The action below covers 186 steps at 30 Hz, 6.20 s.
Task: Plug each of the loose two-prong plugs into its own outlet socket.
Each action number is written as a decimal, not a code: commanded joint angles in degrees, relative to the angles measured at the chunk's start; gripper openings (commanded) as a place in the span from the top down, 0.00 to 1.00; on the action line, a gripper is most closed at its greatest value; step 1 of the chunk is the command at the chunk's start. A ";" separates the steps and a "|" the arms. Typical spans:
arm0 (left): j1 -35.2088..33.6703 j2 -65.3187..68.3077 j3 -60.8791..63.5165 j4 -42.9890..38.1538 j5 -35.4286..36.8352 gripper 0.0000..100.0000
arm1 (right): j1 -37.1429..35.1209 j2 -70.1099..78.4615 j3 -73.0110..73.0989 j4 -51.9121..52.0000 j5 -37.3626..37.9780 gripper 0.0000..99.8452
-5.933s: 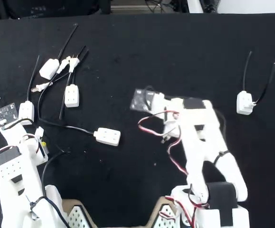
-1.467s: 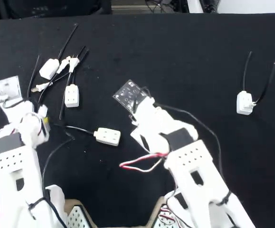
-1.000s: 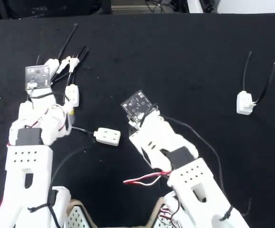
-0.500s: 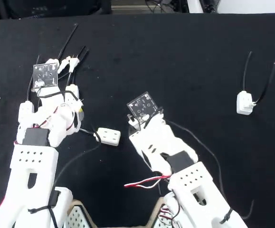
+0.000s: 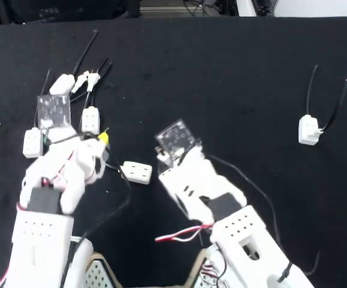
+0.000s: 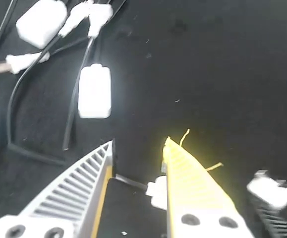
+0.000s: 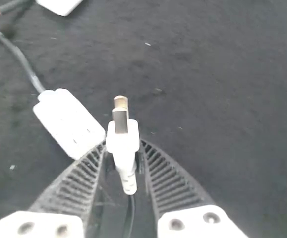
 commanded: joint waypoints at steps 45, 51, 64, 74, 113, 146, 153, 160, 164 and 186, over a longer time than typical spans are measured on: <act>14.02 -18.46 7.78 -7.91 -7.56 0.83 | -17.67 -21.14 3.65 1.49 0.09 0.99; 14.46 -18.46 10.15 -8.35 -7.65 0.83 | -17.67 -21.41 3.65 1.49 0.09 0.99; 14.11 -18.46 16.92 -8.35 -12.48 0.83 | -14.07 -21.67 -1.27 7.03 2.02 0.99; 7.25 -18.55 17.27 -8.35 -12.48 0.83 | -13.98 -21.67 -2.86 7.82 2.37 0.99; 10.51 -18.55 20.00 -12.22 -14.42 0.83 | -18.02 -21.58 -12.09 20.13 10.64 0.99; 11.12 -18.99 11.91 -6.24 -9.49 0.83 | -17.93 -21.05 -5.85 20.92 13.36 0.99; 15.34 -18.99 14.99 -5.54 -9.67 0.83 | -17.93 -21.14 -12.09 23.65 13.27 0.99; 11.82 -18.99 15.78 -5.54 -11.34 0.83 | -17.93 -21.14 -15.25 25.14 13.01 0.99; 11.82 -18.99 15.78 -5.54 -11.52 0.83 | -17.93 -21.14 -15.60 25.05 10.90 0.99; 11.74 -18.99 16.66 -9.23 -11.43 0.83 | -14.86 -20.97 -15.16 25.14 10.46 0.99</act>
